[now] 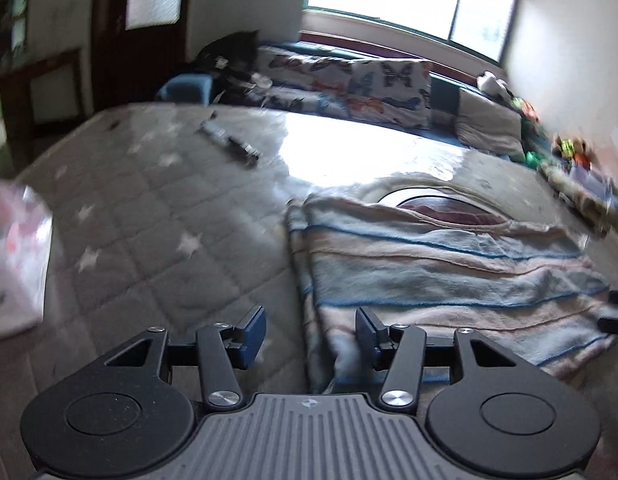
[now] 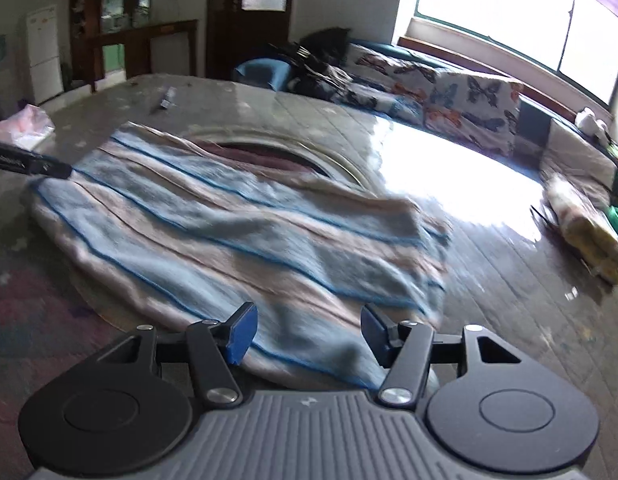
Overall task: Fold clothes
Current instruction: 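Grasp the towel edge with the right gripper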
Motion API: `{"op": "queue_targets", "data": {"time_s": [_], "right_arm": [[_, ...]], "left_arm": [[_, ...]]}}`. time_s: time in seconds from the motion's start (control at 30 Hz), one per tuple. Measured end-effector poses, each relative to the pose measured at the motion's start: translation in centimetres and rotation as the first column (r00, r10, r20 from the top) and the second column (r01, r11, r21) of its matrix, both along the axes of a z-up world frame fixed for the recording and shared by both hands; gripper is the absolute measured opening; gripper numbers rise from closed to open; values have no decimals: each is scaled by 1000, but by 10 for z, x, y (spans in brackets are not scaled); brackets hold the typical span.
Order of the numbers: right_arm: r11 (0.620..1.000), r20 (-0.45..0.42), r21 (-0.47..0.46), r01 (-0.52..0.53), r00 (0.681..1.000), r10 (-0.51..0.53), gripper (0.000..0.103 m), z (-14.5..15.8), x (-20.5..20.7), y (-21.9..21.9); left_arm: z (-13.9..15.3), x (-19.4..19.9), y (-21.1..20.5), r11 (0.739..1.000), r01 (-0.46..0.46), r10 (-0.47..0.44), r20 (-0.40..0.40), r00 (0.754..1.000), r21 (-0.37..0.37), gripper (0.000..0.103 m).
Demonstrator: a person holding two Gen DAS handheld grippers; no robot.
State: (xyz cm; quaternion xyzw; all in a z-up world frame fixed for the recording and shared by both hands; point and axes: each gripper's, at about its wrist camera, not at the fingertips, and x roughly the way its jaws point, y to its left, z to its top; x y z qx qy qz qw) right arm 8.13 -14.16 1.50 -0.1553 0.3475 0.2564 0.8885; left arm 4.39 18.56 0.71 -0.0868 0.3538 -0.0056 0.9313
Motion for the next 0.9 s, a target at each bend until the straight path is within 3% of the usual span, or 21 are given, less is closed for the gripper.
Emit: {"op": "queue_targets", "data": {"time_s": [0.4, 0.53, 0.57, 0.9], "right_arm": [[981, -33, 139, -135, 989, 141, 57, 30, 13, 63], [970, -62, 186, -155, 984, 169, 57, 40, 18, 81], [967, -75, 201, -155, 982, 173, 57, 42, 21, 85], [930, -221, 326, -168, 943, 247, 56, 64, 56, 133]], "left_arm": [[-2, -18, 16, 978, -78, 64, -80, 995, -191, 51], [-2, -20, 18, 967, -81, 63, -81, 995, -241, 24], [1, -22, 19, 964, -85, 69, -74, 995, -251, 21], [44, -28, -11, 973, -36, 49, 52, 997, -227, 14]]}}
